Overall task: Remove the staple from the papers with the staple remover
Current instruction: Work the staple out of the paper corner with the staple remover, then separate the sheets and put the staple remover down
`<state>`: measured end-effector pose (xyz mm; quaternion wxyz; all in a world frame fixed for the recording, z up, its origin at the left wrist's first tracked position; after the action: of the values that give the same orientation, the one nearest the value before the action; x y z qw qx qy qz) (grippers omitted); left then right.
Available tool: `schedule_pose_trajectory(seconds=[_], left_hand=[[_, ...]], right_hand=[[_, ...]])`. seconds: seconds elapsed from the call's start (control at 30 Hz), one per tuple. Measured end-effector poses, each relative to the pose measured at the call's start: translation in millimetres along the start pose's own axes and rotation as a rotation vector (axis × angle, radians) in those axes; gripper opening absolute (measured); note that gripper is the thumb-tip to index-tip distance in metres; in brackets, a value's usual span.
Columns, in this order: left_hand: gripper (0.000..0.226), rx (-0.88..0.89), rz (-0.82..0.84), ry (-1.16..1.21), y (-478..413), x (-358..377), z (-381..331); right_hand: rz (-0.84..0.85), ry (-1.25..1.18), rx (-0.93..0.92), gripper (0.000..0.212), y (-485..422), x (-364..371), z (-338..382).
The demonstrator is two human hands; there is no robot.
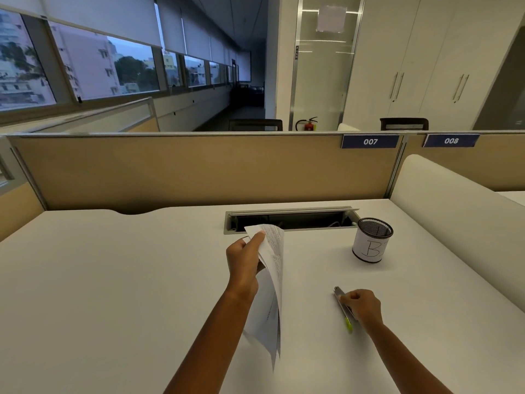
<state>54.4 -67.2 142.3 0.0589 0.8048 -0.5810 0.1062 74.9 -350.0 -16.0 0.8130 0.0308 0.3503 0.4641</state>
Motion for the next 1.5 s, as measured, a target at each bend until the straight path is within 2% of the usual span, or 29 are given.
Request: schedule_pose_trajectory(seconds=[0.1, 0.23, 0.3, 0.33, 0.4, 0.47, 0.57, 0.67, 0.73, 0.8, 0.9, 0.97, 1.03, 1.13, 1.23, 1.37, 1.5], left_hand=[[0.006, 0.009, 0.003, -0.009, 0, 2, -2], [0.007, 0.024, 0.016, -0.033, 1, 5, -2], [0.008, 0.021, 0.015, -0.042, 0, 7, 0], [0.008, 0.019, 0.017, -0.044, 0, 9, 1], [0.008, 0.02, 0.013, -0.057, 0, 12, 2], [0.01, 0.023, 0.009, -0.064, -1, 16, 1], [0.026, 0.031, 0.001, -0.063, -2, 22, -5], [0.03, 0.054, -0.023, -0.051, -4, 25, -15], [0.024, 0.062, -0.011, -0.027, -5, 28, -22], [0.008, 0.081, 0.025, -0.011, -7, 31, -28], [0.027, 0.124, 0.072, 0.008, -8, 35, -37], [0.039, 0.159, 0.125, -0.006, -11, 38, -44], [0.042, 0.261, 0.184, -0.104, -15, 36, -53], [0.04, 0.486, 0.221, -0.316, -18, 29, -67], [0.036, 0.604, 0.204, -0.397, -18, 24, -78], [0.026, 0.537, 0.231, -0.206, -18, 19, -82], [0.023, 0.436, 0.215, -0.078, -18, 13, -74]], right_hand=[[-0.007, 0.037, 0.008, 0.021, 0, -2, -1], [-0.047, 0.133, -0.008, 0.03, 5, -5, 4], [-0.049, 0.172, -0.15, 0.042, 18, -3, 28], [-0.028, 0.147, -0.248, 0.036, 30, -3, 45], [0.071, 0.069, -0.389, 0.018, 61, 2, 85], [0.238, 0.033, -0.471, 0.034, 96, 7, 123], [0.465, 0.028, -0.545, 0.042, 148, 7, 164], [0.551, 0.195, -0.607, 0.054, 174, 6, 180], [0.471, 0.299, -0.665, 0.057, 177, 3, 185], [0.327, 0.325, -0.74, 0.046, 179, -3, 191], [0.095, 0.281, -0.832, 0.028, 186, -23, 204], [-0.042, 0.273, -0.872, 0.025, 190, -40, 213], [-0.138, 0.276, -0.897, 0.027, 192, -53, 224], [-0.132, 0.283, -0.929, 0.023, 197, -62, 237], [-0.072, 0.28, -0.954, 0.026, 205, -66, 248], [-0.049, 0.327, -1.022, 0.029, 213, -60, 261], [-0.238, 0.276, -1.179, 0.027, 220, -49, 263]])
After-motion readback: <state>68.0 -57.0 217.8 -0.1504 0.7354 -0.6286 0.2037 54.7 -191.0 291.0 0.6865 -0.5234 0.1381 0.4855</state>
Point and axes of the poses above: each hand's wrist, its own y-axis away from the middle knuckle, its own x-axis out of the palm, z = x × y, the point moved 7 cm from there along -y, towards the middle knuckle, and after that the axes turned 13 degrees about x, right-handed, at the moved point
